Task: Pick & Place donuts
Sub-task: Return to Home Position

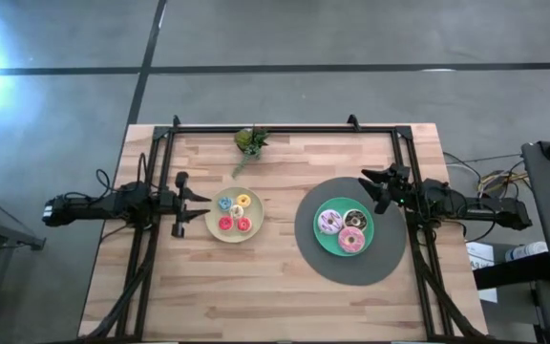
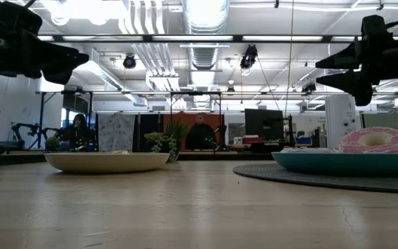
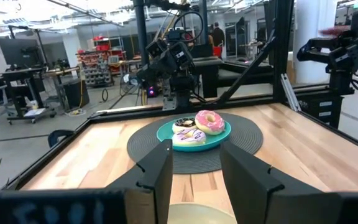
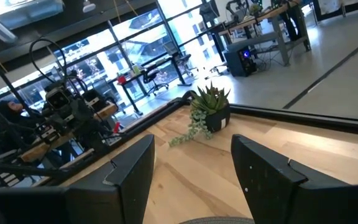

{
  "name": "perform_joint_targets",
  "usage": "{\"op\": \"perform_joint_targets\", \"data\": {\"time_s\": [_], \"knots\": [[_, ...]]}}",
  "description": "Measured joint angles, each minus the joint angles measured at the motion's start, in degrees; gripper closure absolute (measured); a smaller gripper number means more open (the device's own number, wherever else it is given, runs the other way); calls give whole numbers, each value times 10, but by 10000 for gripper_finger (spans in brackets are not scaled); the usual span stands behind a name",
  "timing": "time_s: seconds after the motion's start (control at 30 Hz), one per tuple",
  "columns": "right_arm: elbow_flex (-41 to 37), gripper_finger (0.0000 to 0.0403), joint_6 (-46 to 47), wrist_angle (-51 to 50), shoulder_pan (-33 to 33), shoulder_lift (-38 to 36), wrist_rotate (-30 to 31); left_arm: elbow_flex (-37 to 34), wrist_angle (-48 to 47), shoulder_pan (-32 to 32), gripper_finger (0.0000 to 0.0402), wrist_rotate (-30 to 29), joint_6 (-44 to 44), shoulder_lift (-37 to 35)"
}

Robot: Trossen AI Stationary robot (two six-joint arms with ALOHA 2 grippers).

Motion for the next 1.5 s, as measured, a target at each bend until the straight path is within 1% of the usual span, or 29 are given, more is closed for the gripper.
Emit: {"op": "perform_joint_targets", "data": {"time_s": [0.23, 0.33, 0.4, 0.47, 0.53, 0.57, 0.6, 0.67, 0.73, 0.83, 0.9, 1.07, 1.5], "knots": [[0, 197, -2, 0, 0, 0, 0, 0, -1, 0, 291, -2, 0, 0], [0, 197, -37, 0, 0, -8, -3, 0, 0, 0, 291, -2, 0, 0], [0, 197, -42, 0, 0, -19, -44, 0, 0, 0, 291, -2, 0, 0], [0, 197, -75, 6, 1, -20, -122, 0, 0, 0, 291, -2, 0, 0], [0, 197, -134, 21, 1, -20, -205, 0, 0, 0, 291, -2, 0, 0], [0, 197, -160, 28, 1, -20, -237, 0, 0, 0, 291, -2, 0, 0], [0, 197, -183, 30, 1, -20, -261, 0, -1, 0, 291, -1, 0, 0], [0, 197, -229, 23, 1, -20, -284, 0, -1, 0, 291, -1, 0, 0], [0, 197, -263, 1, 1, -20, -284, 0, -1, 0, 291, -1, 0, 2], [0, 197, -244, -30, 1, -19, -265, 0, -1, 0, 291, -1, 0, 2], [0, 197, -236, -31, 1, -20, -253, 0, -1, 0, 291, -1, 0, 2], [0, 197, -282, -31, 1, -20, -254, 0, -2, 0, 291, -1, 0, 2], [0, 197, -276, -31, 1, -14, -254, 0, -2, 0, 291, -1, 0, 2]]}}
